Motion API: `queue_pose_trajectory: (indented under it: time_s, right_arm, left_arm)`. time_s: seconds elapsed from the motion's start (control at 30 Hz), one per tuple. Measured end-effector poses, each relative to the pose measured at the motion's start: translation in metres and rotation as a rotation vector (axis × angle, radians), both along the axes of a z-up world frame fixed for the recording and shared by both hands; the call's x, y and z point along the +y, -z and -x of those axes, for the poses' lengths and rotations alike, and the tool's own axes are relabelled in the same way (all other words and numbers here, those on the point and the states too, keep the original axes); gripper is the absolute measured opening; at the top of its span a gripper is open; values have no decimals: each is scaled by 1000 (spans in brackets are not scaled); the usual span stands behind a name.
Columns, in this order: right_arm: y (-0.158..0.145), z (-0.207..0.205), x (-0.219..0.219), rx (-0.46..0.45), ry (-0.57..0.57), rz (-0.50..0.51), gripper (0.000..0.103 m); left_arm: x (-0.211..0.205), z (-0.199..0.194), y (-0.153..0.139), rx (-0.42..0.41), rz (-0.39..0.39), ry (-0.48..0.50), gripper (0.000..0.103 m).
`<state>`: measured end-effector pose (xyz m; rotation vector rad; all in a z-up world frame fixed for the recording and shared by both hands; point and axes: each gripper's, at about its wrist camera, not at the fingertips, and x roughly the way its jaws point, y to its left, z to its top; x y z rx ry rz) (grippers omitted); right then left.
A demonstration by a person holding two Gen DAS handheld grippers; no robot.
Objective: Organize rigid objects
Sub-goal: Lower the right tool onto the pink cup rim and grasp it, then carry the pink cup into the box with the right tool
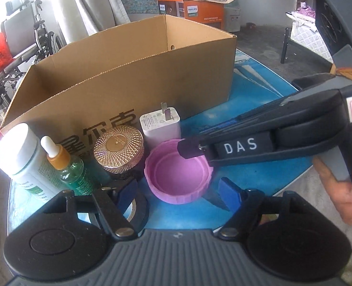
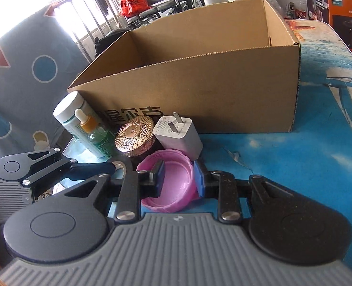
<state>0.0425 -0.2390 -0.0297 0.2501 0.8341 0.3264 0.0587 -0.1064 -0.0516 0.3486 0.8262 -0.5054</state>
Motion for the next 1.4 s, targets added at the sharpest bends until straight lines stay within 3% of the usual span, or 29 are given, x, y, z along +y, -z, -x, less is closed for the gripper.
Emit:
queue_pose_trajectory:
  time_s: [0.13,0.5,0.73,0.87,1.4]
  right_arm:
    - [9,-11,6,24,-24,19,25]
    - [20,3,-14,31,16,37,17]
    - [19,21,-34,36,60,37,17]
    - [19,27,-42,34,76,21,17]
    - [21,32,-47,21,71,-9,17]
  left_arm:
    - [-4,-1,3,8,-12,3,69]
    - [-13,8,3,17,-11,63,69]
    - [-32,20,5,-34,-63,125,77]
    - [-37,18,9,-24,-81,133,78]
    - [-44,1,16,3,-34,130,74]
